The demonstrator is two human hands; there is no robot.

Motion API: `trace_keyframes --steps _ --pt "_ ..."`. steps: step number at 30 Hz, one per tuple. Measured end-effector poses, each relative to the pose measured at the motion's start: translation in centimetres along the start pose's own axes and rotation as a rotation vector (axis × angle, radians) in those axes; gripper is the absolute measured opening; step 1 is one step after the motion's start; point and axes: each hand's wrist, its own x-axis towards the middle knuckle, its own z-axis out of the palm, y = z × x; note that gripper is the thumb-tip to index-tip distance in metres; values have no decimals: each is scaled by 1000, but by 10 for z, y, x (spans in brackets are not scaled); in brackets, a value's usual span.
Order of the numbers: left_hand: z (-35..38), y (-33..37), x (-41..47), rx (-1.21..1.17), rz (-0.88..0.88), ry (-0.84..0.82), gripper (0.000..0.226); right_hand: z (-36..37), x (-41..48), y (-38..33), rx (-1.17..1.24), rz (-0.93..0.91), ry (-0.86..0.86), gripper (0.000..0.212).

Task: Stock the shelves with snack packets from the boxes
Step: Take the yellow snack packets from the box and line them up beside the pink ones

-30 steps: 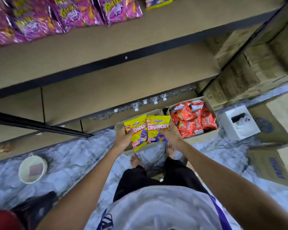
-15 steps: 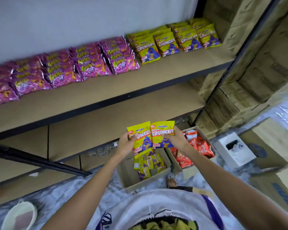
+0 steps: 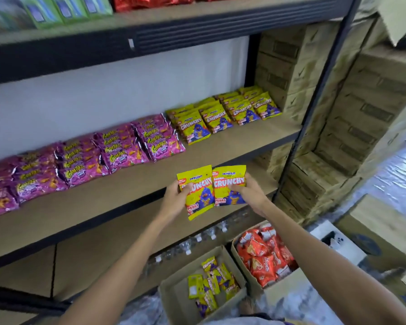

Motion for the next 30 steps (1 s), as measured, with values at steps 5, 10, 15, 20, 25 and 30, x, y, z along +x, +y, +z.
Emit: trace_keyframes --steps 5,10,15,20,25,30 --pt "8 34 37 -7 61 15 12 -15 35 -40 24 -100 23 33" --pt "11 65 79 40 79 45 13 -30 75 -66 56 -105 30 42" --pt "16 89 127 54 44 24 10 -41 112 -88 96 -154 24 37" --pt "20 97 175 101 63 61 19 -51 154 -100 77 -177 28 36" --pt "23 94 214 183 57 168 21 -58 184 -110 1 -164 5 49" --pt "25 89 242 252 -14 300 29 -62 210 -117 -32 -120 -9 83"
